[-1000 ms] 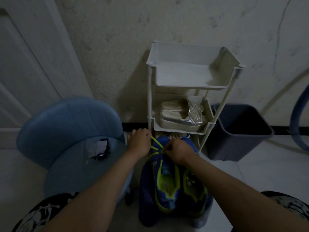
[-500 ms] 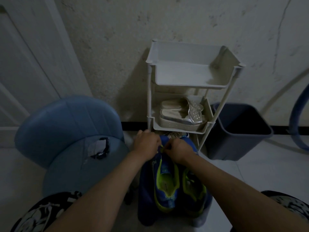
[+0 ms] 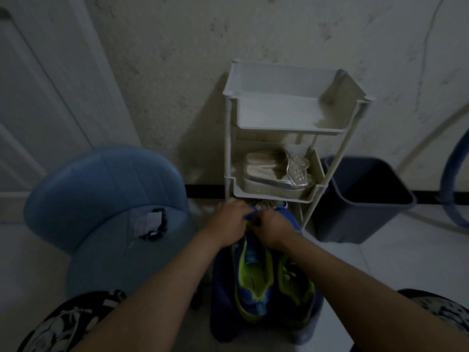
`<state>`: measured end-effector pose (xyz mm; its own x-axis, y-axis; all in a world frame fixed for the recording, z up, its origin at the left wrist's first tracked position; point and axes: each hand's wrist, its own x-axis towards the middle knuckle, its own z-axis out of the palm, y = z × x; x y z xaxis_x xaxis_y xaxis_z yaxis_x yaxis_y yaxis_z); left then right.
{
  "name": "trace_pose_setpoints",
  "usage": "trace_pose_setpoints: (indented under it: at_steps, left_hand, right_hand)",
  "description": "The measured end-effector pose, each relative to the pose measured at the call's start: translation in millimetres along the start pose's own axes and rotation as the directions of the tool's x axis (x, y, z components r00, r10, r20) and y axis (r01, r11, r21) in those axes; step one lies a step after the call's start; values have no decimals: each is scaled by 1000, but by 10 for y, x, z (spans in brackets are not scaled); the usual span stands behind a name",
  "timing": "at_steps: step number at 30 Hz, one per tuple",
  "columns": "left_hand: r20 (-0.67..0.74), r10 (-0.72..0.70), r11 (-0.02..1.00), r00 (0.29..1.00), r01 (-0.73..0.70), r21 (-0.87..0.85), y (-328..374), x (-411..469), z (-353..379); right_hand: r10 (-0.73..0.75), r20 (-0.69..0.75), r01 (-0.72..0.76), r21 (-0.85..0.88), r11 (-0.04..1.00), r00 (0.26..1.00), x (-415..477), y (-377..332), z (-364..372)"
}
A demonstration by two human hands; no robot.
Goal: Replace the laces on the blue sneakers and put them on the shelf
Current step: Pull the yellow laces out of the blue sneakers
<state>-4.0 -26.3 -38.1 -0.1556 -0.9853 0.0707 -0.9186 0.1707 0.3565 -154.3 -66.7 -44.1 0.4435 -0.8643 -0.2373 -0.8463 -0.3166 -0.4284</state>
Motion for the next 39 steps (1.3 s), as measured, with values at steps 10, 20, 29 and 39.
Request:
trace_pose_setpoints:
  at_steps: [10, 20, 29, 39]
  left_hand:
    - [-172, -171, 985, 970, 170, -20, -40, 5, -49]
    - [-329, -406, 908, 852, 418, -38, -187, 30, -121]
    - [78, -63, 993, 995, 55, 100, -20, 25, 92]
    - [-275, -339, 928, 900, 368, 61, -137, 6, -100]
  right_hand:
    - [3, 22, -3, 6, 1000, 1000, -6, 3, -32]
    - [17, 24, -16, -17, 1000, 1000, -4, 17, -23]
    - [-11, -1, 11, 10, 1000, 1000, 0, 3, -6]
    - [6, 13, -6, 17, 1000, 1000, 3, 20, -23]
